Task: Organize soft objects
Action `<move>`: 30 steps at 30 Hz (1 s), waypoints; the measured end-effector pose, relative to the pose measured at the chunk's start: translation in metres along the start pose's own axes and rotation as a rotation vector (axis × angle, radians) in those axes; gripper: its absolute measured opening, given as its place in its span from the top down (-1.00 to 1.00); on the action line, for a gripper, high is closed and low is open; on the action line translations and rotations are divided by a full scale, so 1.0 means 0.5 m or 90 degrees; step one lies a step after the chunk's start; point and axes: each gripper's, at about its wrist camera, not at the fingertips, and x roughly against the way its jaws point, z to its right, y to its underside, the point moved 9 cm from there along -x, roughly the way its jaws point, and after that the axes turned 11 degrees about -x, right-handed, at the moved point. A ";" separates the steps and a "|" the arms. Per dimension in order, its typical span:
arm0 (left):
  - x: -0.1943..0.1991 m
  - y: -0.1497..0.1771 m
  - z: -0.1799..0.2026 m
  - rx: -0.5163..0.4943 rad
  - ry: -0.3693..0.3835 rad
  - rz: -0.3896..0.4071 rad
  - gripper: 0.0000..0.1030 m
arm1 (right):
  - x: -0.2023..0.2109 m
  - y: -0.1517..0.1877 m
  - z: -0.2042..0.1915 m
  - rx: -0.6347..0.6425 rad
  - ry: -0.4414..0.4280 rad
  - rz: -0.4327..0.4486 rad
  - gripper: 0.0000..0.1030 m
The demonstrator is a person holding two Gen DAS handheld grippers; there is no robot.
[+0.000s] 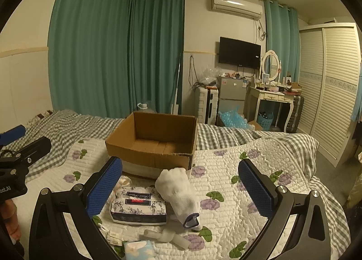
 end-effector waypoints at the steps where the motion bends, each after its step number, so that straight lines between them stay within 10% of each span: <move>1: 0.008 -0.004 -0.001 0.003 0.000 0.002 -1.00 | 0.007 -0.004 0.001 -0.001 0.000 0.003 -1.00; 10: 0.039 0.042 -0.004 -0.005 0.011 -0.035 -1.00 | 0.078 -0.015 -0.003 0.005 -0.014 -0.009 -1.00; 20: -0.052 0.270 0.006 -0.014 0.020 -0.227 -1.00 | -0.044 0.234 -0.048 0.044 -0.036 -0.238 -1.00; 30: -0.091 0.344 0.042 -0.038 0.045 -0.291 -1.00 | -0.117 0.394 -0.044 0.017 -0.053 -0.390 -0.86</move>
